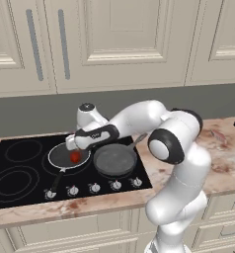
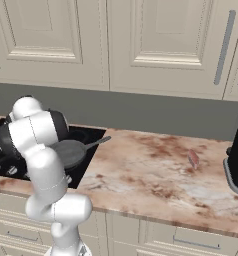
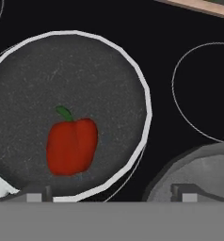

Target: Place both pans onto different burners. Then place the bell pepper and the steak on different pans.

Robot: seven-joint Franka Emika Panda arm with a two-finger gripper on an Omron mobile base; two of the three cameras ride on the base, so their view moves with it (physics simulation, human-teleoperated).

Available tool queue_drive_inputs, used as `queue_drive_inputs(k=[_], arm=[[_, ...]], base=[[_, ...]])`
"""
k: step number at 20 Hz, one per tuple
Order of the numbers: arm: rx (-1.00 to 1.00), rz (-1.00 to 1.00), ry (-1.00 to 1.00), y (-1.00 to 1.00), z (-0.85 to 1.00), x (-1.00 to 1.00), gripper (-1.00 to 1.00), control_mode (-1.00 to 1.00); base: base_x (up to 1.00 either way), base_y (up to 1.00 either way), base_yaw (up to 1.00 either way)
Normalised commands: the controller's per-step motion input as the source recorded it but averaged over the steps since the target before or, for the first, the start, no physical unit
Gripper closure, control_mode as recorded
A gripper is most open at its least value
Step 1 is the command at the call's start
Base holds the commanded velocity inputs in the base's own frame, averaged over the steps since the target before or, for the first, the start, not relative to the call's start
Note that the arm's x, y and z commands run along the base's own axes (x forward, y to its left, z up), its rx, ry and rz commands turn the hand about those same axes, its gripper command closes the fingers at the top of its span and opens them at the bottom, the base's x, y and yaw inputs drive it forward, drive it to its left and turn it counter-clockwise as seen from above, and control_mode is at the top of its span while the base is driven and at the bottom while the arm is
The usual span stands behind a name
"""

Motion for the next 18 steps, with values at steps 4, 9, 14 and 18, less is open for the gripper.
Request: queue_drive_inputs(k=[4, 9, 14, 18], arm=[[0.0, 0.0, 0.0, -0.56, 0.02, -0.25, -1.0, -1.0], [0.0, 0.0, 0.0, -0.51, 0.04, -0.23, -1.0, -1.0], [0.0, 0.0, 0.0, -0.51, 0.07, -0.26, -1.0, -1.0], [0.0, 0.0, 0.0, -0.57, 0.08, -0.25, -1.0, -1.0]], base=[[0.0, 0.0, 0.0], [0.0, 0.0, 0.0], [0.0, 0.0, 0.0], [0.0, 0.0, 0.0]])
